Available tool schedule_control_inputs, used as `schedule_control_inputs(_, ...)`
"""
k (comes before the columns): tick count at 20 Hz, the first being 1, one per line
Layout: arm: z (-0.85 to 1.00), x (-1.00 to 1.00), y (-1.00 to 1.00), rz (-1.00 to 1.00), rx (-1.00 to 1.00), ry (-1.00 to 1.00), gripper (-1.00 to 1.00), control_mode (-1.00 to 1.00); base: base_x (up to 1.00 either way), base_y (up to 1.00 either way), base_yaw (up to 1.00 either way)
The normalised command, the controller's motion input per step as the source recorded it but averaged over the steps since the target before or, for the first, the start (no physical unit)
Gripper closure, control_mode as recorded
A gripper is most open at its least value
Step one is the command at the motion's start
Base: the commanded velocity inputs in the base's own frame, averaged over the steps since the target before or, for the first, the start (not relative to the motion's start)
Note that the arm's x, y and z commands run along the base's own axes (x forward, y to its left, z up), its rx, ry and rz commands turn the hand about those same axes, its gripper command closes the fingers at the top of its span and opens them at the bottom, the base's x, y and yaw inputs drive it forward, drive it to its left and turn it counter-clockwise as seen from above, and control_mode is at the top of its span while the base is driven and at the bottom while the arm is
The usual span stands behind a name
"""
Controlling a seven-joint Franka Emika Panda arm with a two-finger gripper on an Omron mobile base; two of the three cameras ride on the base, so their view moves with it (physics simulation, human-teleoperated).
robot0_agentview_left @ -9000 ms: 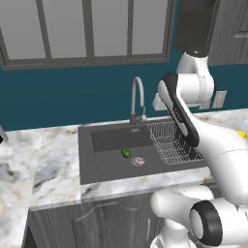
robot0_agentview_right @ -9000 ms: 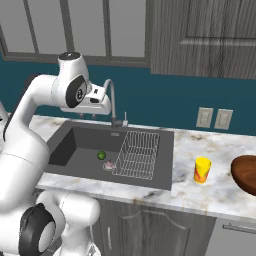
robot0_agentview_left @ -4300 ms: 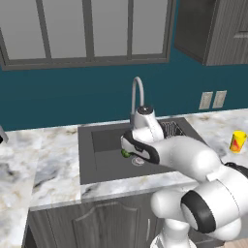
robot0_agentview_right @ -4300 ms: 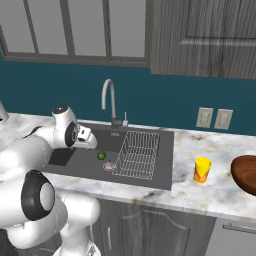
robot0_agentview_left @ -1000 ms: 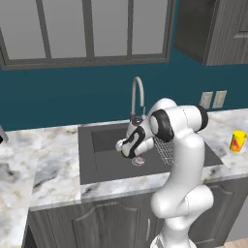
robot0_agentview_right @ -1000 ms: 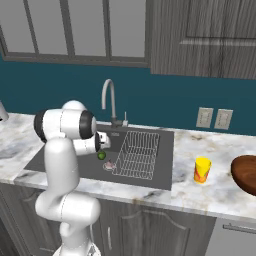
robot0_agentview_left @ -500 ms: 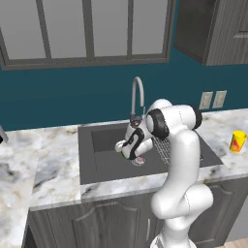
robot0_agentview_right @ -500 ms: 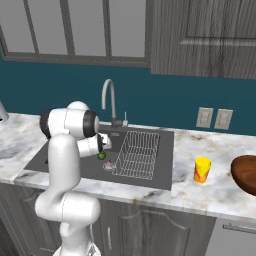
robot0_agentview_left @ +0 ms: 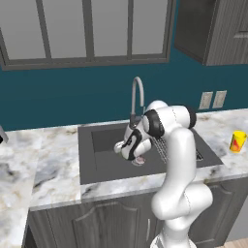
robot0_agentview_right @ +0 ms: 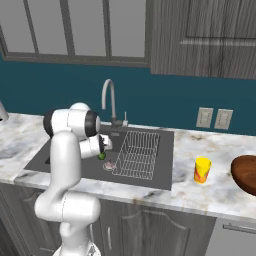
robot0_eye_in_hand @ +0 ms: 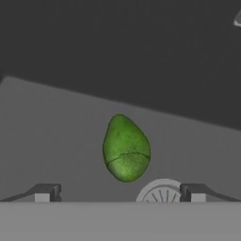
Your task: Remove the avocado and garlic from the sink. Then move the bowl and cup from the counter to the sink for washing.
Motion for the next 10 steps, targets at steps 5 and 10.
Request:
schedule_control_inputs(5,-0.21,0.10,0.00,0.00,0.00,0.00,-1.00,-1.00,0.00,0.00,0.00)
schedule_control_inputs(10,-0.20,0.11,0.00,0.00,0.00,0.00,-1.00,-1.00,0.00,0.00,0.00)
